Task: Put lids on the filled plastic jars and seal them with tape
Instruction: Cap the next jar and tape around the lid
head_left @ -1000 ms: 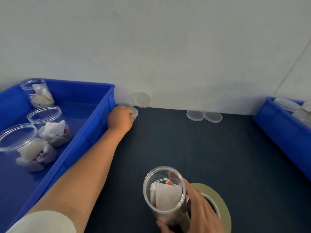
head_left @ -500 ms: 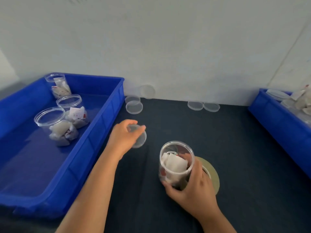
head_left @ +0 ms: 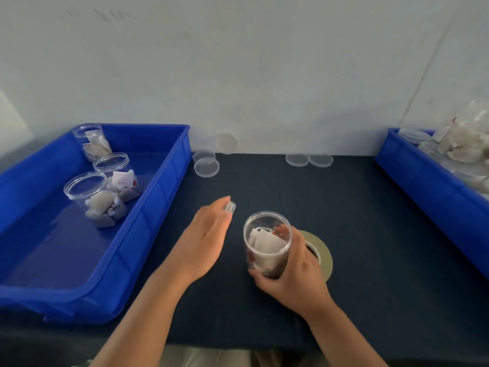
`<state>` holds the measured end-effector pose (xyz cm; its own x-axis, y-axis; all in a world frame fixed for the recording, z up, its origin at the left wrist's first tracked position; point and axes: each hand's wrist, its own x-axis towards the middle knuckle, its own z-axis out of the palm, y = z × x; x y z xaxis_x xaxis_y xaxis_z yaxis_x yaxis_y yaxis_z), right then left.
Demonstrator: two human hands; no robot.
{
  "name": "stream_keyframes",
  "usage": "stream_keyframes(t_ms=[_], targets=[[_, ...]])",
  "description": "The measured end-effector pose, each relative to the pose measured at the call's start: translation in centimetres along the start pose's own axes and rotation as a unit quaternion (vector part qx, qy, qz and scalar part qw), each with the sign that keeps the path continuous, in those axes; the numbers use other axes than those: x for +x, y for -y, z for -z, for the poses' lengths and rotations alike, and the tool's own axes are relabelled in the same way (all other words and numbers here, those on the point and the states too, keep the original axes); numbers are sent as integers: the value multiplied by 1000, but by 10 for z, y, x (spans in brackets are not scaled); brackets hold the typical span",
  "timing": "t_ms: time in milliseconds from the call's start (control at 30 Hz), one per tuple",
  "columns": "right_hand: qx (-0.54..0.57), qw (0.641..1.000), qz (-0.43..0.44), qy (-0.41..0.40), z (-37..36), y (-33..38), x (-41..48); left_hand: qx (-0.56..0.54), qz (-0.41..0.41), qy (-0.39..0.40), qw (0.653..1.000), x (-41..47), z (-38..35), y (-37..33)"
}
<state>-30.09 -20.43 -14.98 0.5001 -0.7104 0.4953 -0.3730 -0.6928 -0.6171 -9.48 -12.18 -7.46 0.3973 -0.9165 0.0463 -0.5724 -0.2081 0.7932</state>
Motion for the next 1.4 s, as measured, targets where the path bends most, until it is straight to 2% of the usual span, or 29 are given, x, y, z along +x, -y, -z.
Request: stream_keyframes(t_ms=[67, 167, 267, 500, 767, 1100, 1167, 1233, 1300, 1333, 1400], targets=[[-1, 1000, 1, 7, 0, -1, 0, -1, -83, 14, 996, -4, 6, -24], [-9, 1000, 12, 13, -1, 1, 1, 141, -168, 62, 974, -8, 7, -47], [-2, 1000, 12, 13, -1, 0, -1, 243, -188, 85, 948, -7, 6, -54], [-12, 1000, -3, 28, -1, 2, -2, 314, -191, 90, 926, -1, -3, -61], [-20, 999, -15, 31, 3, 6, -2, 343, -176, 149, 911, 12, -1, -67], [-3, 999, -1, 51, 8, 2, -2, 235, -192, 303, 903, 16, 8, -69], [-8, 998, 0, 56, 8, 4, -2, 225, -203, 273, 913, 10, -2, -68], [-29, 999, 8, 43, 7, 5, -2, 257, -226, 174, 923, 3, -18, -69], [-18, 999, 11, 48, 7, 5, -3, 290, -277, 91, 911, -4, -32, -69], [-6, 998, 16, 57, 7, 4, -3, 287, -313, 76, 902, -6, -34, -68], [17, 996, 27, 85, 7, 2, -4, 255, -357, 99, 893, -6, -30, -69]])
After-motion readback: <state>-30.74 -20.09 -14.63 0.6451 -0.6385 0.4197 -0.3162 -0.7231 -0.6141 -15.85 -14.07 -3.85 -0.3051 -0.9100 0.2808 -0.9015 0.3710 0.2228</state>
